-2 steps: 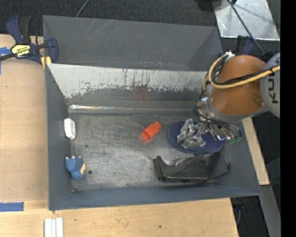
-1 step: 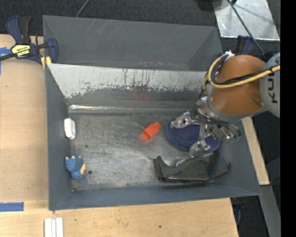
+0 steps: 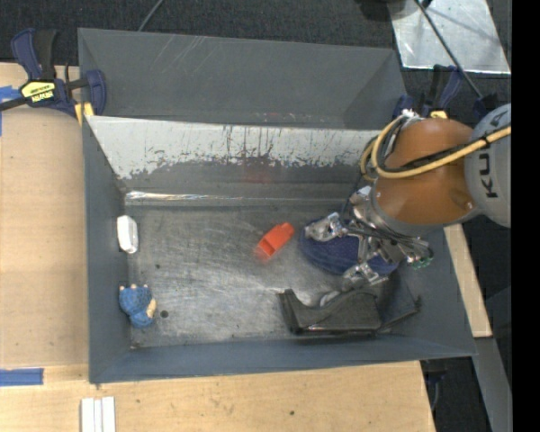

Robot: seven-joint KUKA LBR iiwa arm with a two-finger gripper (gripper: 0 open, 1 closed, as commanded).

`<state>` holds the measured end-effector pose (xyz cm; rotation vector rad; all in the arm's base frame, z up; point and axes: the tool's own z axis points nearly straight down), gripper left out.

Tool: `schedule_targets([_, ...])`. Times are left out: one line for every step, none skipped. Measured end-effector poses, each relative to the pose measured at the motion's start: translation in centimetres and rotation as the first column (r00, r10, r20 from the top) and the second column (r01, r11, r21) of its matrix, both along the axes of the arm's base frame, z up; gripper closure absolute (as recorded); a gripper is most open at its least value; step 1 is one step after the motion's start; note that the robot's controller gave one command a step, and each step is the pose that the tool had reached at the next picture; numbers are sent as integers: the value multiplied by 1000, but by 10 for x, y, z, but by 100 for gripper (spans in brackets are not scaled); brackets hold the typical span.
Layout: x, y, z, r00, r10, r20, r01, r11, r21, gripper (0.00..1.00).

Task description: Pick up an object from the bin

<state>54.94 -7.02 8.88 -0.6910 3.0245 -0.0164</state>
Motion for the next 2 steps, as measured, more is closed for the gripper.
schedule_targets([0, 2, 0, 1000, 2, 1, -2, 1000, 3, 100])
schedule_targets([-4, 4, 184, 999, -33, -28, 33, 999, 1, 100])
